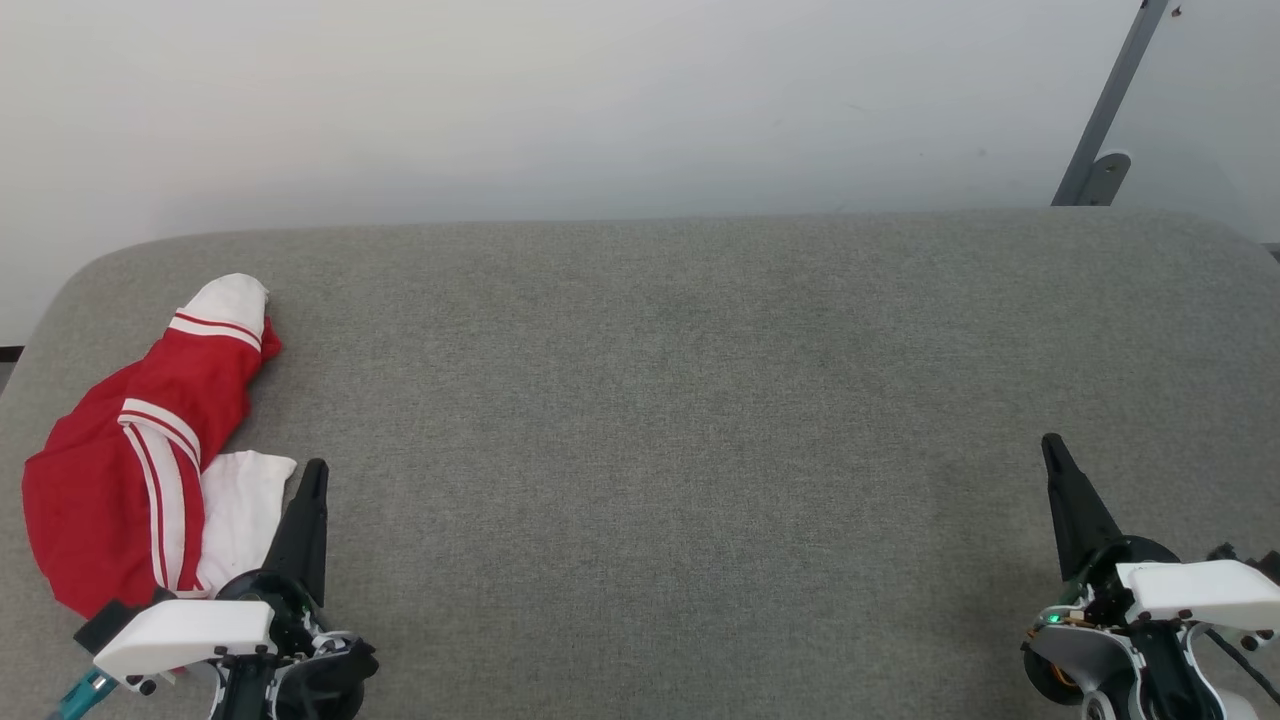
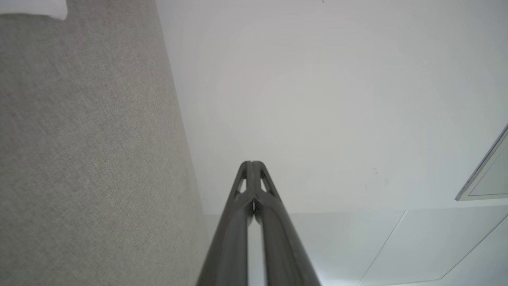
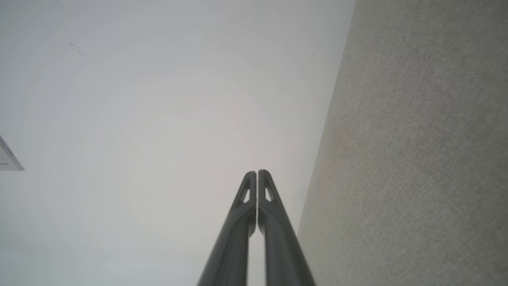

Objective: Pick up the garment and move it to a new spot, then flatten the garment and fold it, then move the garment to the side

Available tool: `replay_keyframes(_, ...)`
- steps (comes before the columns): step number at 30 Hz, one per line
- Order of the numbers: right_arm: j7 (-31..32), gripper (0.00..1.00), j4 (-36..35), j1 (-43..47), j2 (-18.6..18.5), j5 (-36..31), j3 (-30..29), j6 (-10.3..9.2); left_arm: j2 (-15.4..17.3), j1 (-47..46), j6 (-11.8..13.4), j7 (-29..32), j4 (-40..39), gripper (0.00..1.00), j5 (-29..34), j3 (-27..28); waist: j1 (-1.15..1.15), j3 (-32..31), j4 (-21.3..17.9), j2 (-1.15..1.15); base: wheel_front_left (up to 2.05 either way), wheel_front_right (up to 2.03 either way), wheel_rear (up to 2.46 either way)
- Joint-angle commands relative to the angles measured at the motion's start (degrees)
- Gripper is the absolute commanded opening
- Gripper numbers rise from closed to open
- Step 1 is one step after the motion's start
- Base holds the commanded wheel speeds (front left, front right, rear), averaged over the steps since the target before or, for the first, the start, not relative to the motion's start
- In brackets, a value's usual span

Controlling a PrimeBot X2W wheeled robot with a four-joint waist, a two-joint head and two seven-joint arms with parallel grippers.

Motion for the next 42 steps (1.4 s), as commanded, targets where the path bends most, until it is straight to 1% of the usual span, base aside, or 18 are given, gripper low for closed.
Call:
replay_keyframes(1, 0.03, 0.00, -0.03, -0.26, 0.04, 0.25, 0.07, 0.00, 0.09, -0.79, 0.13, -0.02, -0.01, 0.00, 0.16, 0.08, 0.00, 0.00, 0.00, 0.00, 0.00, 0.00, 0.00)
replay_keyframes(5, 0.03, 0.00, -0.03, -0.26, 0.04, 0.25, 0.07, 0.00, 0.09, -0.79, 0.13, -0.02, -0.01, 0.00, 0.16, 0.08, 0.00, 0.00, 0.00, 0.00, 0.00, 0.00, 0.00)
replay_keyframes(6, 0.00, 1.00, 0.01, -0.01, 0.00, 0.00, -0.03, 0.00, 0.00, -0.01, 0.00, -0.01, 0.01, 1.00, 0.01, 0.00, 0.00, 0.00, 0.00, 0.00, 0.00, 0.00, 0.00)
replay_keyframes(9, -0.05, 1.00, 1.35, 0.90, 0.15, -0.05, -0.04, -0.01, -0.31, 0.98, 0.00, -0.06, 1.22, 1.00, 0.05, -0.02, 0.00, 0.01, 0.00, 0.00, 0.00, 0.00, 0.00)
replay_keyframes(15, -0.98, 1.00, 2.17, -0.82, -0.25, -1.33, 0.45, -0.01, 0.71, 0.46, 0.01, -1.26, 0.62, 1.00, 1.35, 0.15, 0.00, 0.02, 0.08, 0.00, 0.00, 0.00, 0.00)
replay_keyframes(23, -3.98, 1.00, 3.30, -2.82, -2.24, -7.55, 3.21, -0.01, 3.67, 0.52, 0.01, -4.12, -0.10, 1.00, 6.80, -1.85, 0.00, 0.03, 0.22, 0.00, 0.00, 0.00, 0.00)
replay_keyframes(24, -3.98, 1.00, 3.30, -2.82, -2.24, -7.55, 3.21, -0.01, 3.67, 0.52, 0.01, -4.12, -0.10, 1.00, 6.80, -1.85, 0.00, 0.03, 0.22, 0.00, 0.00, 0.00, 0.00)
replay_keyframes(27, -4.91, 1.00, 3.70, -3.41, -2.95, -10.61, 3.91, -0.01, 4.55, 0.47, 0.02, -4.93, 0.02, 1.00, 11.15, -1.98, 0.00, 0.04, 0.28, 0.00, 0.00, 0.00, 0.00)
replay_keyframes(34, -6.65, 1.00, 3.09, -4.13, -4.10, -20.06, 4.07, 0.00, 4.77, 0.91, 0.02, -6.65, -0.32, 1.00, 21.40, -1.80, 0.00, 0.15, 0.44, 0.00, 0.00, 0.00, 0.00)
replay_keyframes(42, -8.47, 1.00, 2.04, -3.83, -3.90, -31.58, 3.59, 0.00, 4.97, 1.26, 0.03, -8.46, -1.75, 1.00, 32.13, -1.00, 0.00, 0.33, 0.68, 0.00, 0.00, 0.00, 0.00)
